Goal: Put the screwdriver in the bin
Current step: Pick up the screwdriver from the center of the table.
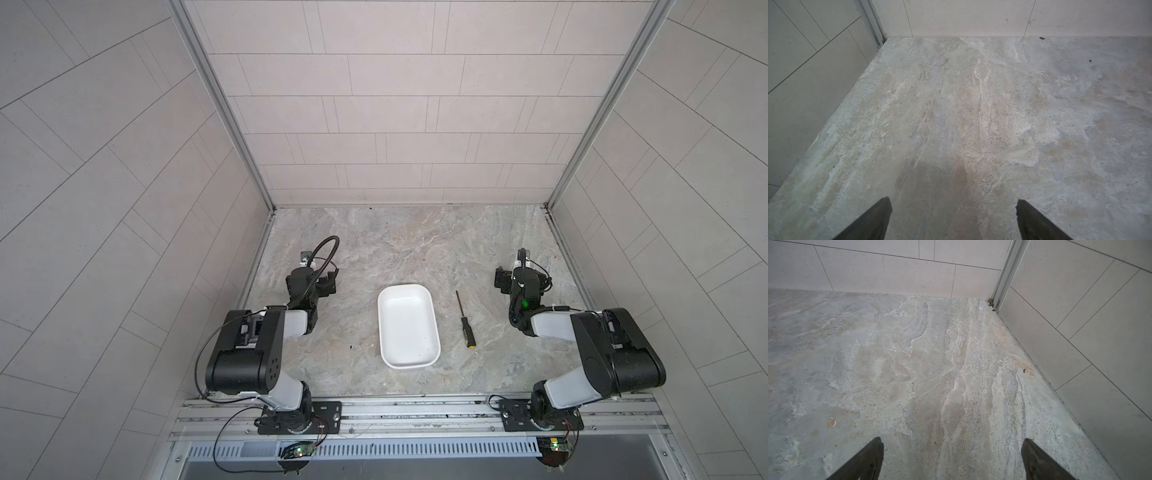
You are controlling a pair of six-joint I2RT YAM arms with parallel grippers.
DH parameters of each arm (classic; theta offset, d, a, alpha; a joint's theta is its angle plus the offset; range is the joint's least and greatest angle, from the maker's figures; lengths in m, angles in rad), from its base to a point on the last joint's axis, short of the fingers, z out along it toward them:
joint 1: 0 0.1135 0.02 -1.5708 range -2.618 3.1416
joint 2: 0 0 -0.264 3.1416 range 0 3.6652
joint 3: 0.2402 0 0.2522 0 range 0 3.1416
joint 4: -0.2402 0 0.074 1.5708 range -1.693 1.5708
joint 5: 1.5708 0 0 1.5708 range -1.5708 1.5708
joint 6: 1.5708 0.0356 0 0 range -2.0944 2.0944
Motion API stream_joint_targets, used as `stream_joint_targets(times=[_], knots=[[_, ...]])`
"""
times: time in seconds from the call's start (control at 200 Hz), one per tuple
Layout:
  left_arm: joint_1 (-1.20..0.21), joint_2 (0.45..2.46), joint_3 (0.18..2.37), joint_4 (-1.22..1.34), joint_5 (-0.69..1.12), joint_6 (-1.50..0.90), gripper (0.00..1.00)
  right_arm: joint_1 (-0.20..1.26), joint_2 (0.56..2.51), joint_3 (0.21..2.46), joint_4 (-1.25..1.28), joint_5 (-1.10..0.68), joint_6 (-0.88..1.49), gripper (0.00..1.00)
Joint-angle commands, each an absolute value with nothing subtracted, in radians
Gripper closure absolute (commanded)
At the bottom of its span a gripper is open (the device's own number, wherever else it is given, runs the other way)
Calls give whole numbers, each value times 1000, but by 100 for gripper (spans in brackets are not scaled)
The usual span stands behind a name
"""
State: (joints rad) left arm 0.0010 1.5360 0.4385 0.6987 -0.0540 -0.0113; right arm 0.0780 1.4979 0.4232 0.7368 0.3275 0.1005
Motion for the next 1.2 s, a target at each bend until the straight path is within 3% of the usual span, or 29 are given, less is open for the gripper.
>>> stream_joint_targets(times=[0.0,0.515,0.571,0.611,0.706,0.941,1.196], knots=[[-3,1533,456,709,-60,-22,0,81,1508,418,745,345,91,1],[-4,1526,454,713,-58,-24,0,81,1506,419,746,344,91,1],[-4,1489,512,590,-58,-26,0,81,1505,416,748,345,90,1],[-4,1444,615,354,-71,-42,0,82,1499,421,751,351,75,1],[-5,1410,823,3,-93,-96,0,84,1411,593,387,351,90,1],[-73,1310,813,-107,65,-275,0,92,1379,1008,-348,140,163,6],[-235,1131,700,-225,50,-311,0,230,1345,1077,-702,48,258,9]])
